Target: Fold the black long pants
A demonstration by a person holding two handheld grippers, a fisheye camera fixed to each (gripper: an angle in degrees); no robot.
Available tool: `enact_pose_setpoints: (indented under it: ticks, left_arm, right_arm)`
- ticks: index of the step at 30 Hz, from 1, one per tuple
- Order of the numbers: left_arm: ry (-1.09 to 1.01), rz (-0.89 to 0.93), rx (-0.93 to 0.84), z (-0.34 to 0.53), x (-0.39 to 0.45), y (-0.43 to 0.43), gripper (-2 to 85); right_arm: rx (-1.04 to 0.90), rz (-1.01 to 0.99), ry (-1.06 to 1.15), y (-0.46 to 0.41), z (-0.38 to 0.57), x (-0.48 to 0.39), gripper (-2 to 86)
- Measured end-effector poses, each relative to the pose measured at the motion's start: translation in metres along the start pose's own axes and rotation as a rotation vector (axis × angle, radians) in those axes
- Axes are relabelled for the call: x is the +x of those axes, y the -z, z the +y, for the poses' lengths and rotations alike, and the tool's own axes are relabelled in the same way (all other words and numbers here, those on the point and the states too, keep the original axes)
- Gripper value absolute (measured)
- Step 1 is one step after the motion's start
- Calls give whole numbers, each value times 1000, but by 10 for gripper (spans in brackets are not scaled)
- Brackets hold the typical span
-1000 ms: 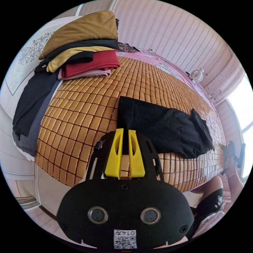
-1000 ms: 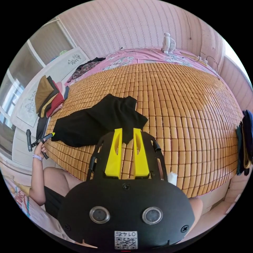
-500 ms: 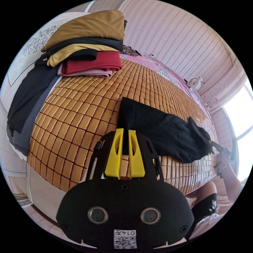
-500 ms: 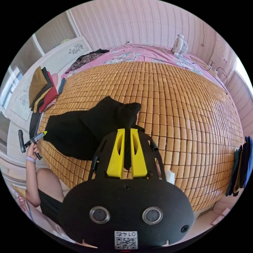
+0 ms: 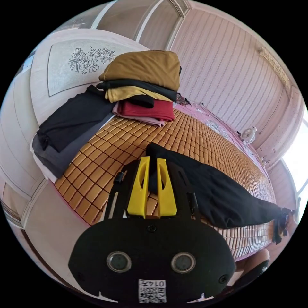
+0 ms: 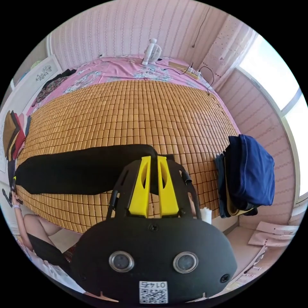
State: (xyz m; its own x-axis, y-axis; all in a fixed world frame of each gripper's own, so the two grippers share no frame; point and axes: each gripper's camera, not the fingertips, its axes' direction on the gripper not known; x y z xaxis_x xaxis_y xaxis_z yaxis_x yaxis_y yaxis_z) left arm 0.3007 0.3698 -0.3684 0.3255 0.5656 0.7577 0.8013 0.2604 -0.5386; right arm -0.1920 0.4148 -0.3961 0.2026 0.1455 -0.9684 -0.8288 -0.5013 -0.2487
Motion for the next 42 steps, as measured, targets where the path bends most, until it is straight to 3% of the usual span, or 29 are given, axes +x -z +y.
enact_pose_setpoints:
  ticks: [3,8,10,15,19,23,29,33,38,42]
  left_arm:
    - [-12,-63,43,-1,9,11,47]
    - [-121,-25,15,-43,9,33,49]
    - [-91,110,-86,-69,1,15,55]
    - [9,236,-240,-95,2,-55,63]
    - [8,100,-407,-97,31,-125,75]
    - [-165,-90,-392,-109,74,-141,2]
    - [-207,-56,-411,-140,91,-166,-9]
    - [-187,21,-315,-163,94,-154,-10]
    - [-221,134,-235,-185,103,-127,-10]
    - [-236,145,-212,-195,103,-110,-10]
  right_arm:
    - [59,81,-126,-3,12,26,-3]
    - [10,-18,-151,-23,20,46,6]
    - [20,-69,-166,-33,17,51,36]
    - [0,-114,-159,-49,-6,47,75]
    - [-35,-118,-128,-55,-16,48,47]
    - [-142,-126,-110,-47,-37,59,22]
    - [-9,-339,-240,-12,-44,108,10]
    - [87,-465,-288,16,-37,135,9]
    - [89,-395,-191,40,-38,135,9]
    - [101,-450,-254,48,-37,148,8]
